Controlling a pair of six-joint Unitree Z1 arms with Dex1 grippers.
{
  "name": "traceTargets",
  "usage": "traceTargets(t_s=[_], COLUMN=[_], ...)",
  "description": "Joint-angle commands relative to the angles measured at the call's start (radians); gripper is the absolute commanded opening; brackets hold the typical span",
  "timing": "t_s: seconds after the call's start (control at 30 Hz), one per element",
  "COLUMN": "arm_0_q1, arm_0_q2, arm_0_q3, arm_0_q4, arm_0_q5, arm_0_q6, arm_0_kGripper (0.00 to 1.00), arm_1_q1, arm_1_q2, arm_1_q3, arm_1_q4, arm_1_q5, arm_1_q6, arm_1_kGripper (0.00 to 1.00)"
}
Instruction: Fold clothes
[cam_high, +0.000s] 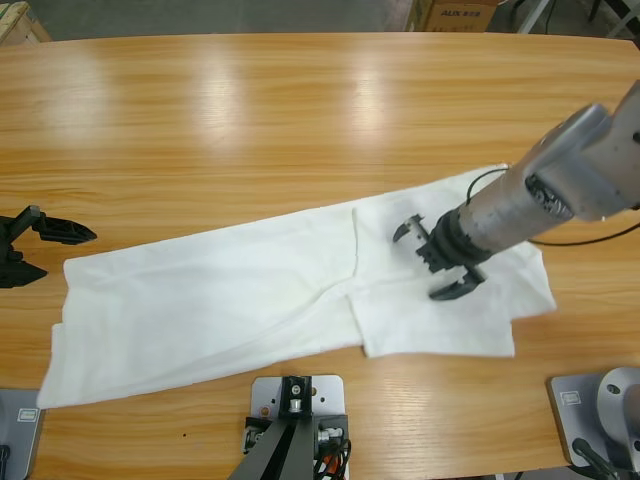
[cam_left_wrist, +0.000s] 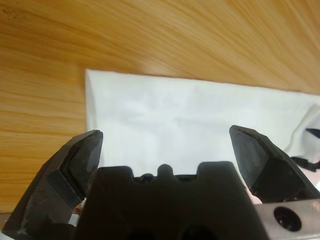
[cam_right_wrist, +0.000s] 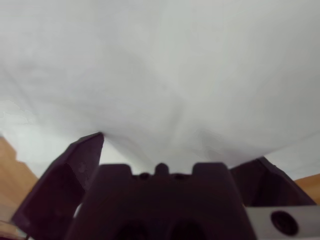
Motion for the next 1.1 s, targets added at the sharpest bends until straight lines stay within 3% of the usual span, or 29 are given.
traceTargets(t_s=[0.03, 0.23, 0.37, 0.5, 0.6, 0.73, 0.97, 1.1], arm_0_q1=[0.003, -0.014, -0.019, -0.070, -0.106, -0.224, -0.553, -0.601], arm_0_q2=[0.010, 0.000, -0.048, -0.162, -0.169, -0.129, -0.072, -0.029], arm_0_q3=[0.034, 0.061, 0.185, 0.359, 0.403, 0.403, 0.404, 0.406], arm_0_q4=[-0.026, -0.033, -0.163, -0.379, -0.491, -0.556, -0.566, -0.624], arm_0_q5=[-0.022, -0.121, -0.148, -0.172, -0.194, -0.198, -0.066, 0.020], arm_0_q6=[-0.004, -0.124, -0.266, -0.425, -0.443, -0.529, -0.873, -0.887], arm_0_kGripper=[1.000, 1.000, 1.000, 0.944, 0.873, 0.876, 0.881, 0.880], arm_1_q1=[-0.185, -0.313, -0.350, -0.261, -0.141, -0.064, -0.063, -0.063], arm_1_q2=[0.184, 0.251, 0.191, 0.061, -0.008, -0.066, -0.098, -0.115], arm_1_q3=[-0.051, -0.230, -0.345, -0.403, -0.422, -0.429, -0.431, -0.425], arm_1_q4=[0.040, 0.172, 0.324, 0.402, 0.418, 0.432, 0.494, 0.504], arm_1_q5=[-0.065, -0.092, -0.126, -0.112, -0.123, -0.140, -0.161, -0.164], arm_1_q6=[-0.158, -0.261, -0.369, -0.566, -0.668, -0.672, -0.670, -0.670], arm_1_kGripper=[1.000, 1.000, 1.000, 1.000, 1.000, 1.000, 1.000, 1.000])
